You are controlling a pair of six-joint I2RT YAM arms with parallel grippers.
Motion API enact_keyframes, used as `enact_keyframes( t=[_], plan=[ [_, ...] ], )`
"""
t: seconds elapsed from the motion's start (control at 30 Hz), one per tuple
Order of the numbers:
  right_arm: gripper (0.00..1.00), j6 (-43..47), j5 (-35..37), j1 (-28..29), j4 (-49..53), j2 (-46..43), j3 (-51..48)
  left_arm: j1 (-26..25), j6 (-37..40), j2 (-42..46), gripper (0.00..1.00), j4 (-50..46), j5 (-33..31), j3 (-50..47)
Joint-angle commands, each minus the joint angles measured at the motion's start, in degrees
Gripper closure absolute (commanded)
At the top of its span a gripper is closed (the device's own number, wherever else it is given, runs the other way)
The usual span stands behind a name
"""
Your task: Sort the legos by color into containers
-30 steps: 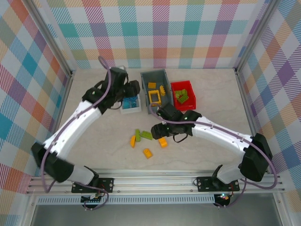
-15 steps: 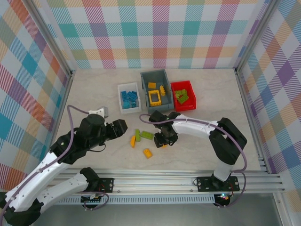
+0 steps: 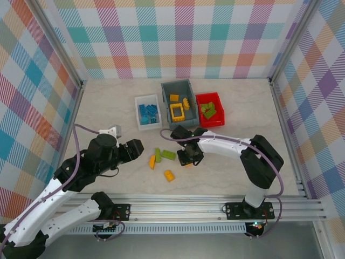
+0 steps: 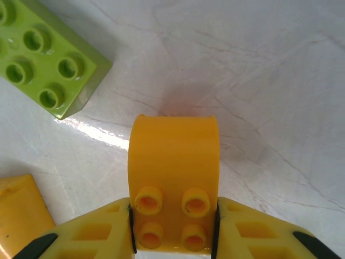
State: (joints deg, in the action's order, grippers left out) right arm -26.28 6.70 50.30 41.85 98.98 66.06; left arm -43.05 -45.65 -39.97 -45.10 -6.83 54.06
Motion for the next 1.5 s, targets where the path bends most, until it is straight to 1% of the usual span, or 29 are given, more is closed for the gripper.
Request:
enact_keyframes(
  t=[0.0,0.1,0.2,0.33,0.4,0.53,0.67,0.8,0.87,0.93,1.1,1.2,1.3,1.37,1.47],
  plan=[
    [0.69,0.33,1.93,-1.14,2.57,-4.58,3.83,-0.74,0.56,-0.14,0.32,0.63,1.37,0.08],
    [0.70,1.34,2.83,-2.55,4.63,-6.85,6.93,-0.77,0.46,-1.26,0.32,2.60,2.93,0.31],
    [0.70,2.86,3.94,-5.42,6.38,-7.10,11.85,-0.79,0.63,-4.13,0.32,6.60,5.44,1.48],
    [0.72,4.26,5.39,-10.28,7.20,-2.75,20.98,-0.76,1.09,-10.60,0.32,11.56,7.99,5.07],
    [0.72,4.73,6.90,-11.90,7.95,1.73,27.13,-0.80,1.26,-13.99,0.33,13.61,8.07,6.83],
    [0.73,5.54,12.54,-12.71,11.49,11.58,40.34,-0.81,1.75,-18.01,0.33,16.18,6.38,9.01],
    [0.72,4.98,18.03,-13.03,15.86,21.09,52.39,-0.95,2.05,-19.66,0.33,19.14,4.80,9.24],
    [0.71,4.16,20.84,-13.26,20.34,29.92,62.31,-1.23,2.05,-20.17,0.33,20.98,4.52,8.82],
    [0.71,3.78,22.39,-13.30,21.73,33.12,65.17,-1.37,2.10,-20.14,0.33,21.11,4.43,8.69],
    [0.69,3.46,23.18,-13.47,22.50,35.37,66.56,-1.45,2.29,-19.89,0.33,20.47,4.23,8.71],
    [0.58,3.04,22.87,-13.48,22.17,37.25,66.79,-1.52,2.54,-19.16,0.33,19.35,4.02,8.17],
    [0.46,3.56,21.81,-13.31,21.87,36.61,67.41,-1.58,2.62,-19.36,0.33,18.63,4.10,8.17],
    [0.39,4.41,21.67,-12.63,21.58,34.55,68.42,-1.60,2.78,-19.72,0.33,17.96,4.26,8.16],
    [0.37,4.50,21.03,-12.25,22.30,32.99,69.86,-1.63,2.97,-20.14,0.33,17.23,4.15,8.16],
    [0.38,3.87,20.52,-11.67,23.93,29.70,72.62,-1.64,4.32,-21.31,0.33,15.40,4.12,8.72]
  ],
)
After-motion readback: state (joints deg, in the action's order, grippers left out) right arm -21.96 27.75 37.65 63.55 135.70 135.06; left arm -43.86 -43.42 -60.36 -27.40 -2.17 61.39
